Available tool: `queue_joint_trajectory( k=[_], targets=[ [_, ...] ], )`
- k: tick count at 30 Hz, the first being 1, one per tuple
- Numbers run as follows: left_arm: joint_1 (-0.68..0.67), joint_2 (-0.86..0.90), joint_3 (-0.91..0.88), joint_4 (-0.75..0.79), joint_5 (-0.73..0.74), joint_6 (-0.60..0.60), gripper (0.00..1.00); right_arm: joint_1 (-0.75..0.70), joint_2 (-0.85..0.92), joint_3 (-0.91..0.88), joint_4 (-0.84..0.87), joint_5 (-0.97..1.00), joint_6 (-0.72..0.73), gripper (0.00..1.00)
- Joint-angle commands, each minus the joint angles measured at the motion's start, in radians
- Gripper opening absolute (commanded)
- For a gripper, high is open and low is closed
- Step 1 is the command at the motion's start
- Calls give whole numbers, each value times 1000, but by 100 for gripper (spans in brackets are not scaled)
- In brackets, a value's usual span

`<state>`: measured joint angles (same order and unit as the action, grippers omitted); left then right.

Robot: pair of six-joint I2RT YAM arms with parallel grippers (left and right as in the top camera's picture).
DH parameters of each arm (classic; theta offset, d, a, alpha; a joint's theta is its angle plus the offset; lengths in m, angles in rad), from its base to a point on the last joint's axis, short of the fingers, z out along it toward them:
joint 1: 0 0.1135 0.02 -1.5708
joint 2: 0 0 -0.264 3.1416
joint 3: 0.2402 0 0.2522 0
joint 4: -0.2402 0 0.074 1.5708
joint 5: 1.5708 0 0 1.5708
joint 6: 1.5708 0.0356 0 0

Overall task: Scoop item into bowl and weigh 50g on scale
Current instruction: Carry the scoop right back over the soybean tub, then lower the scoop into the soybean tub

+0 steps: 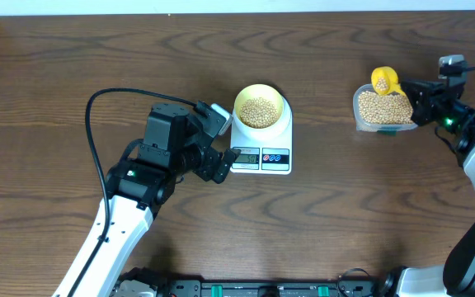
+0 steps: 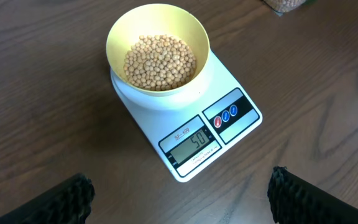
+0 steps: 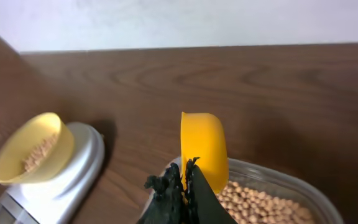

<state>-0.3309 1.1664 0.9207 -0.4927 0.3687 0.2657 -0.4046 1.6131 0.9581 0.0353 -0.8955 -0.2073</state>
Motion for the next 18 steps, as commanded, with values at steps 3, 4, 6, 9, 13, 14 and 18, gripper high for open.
queue_joint_trajectory(
  k=[3,4,6,9,13,14,18],
  targets=[
    [5,-11,-2,1,13,-2,91,-2,5,1,-43,-1,-226,1],
    [5,-11,-2,1,13,-2,91,-2,5,1,-55,-1,-229,1],
    [5,-11,-2,1,13,-2,91,-2,5,1,-83,-1,-246,1],
    [5,-11,-2,1,13,-2,91,-2,5,1,-137,0,-320,1],
    [5,-11,-2,1,13,-2,91,-2,5,1,-186,26,-406,1],
    [5,-11,-2,1,13,-2,91,-2,5,1,-189,40,-427,1],
    [5,-11,-2,1,13,-2,92,-2,5,1,-180,60,-495,1]
  ],
)
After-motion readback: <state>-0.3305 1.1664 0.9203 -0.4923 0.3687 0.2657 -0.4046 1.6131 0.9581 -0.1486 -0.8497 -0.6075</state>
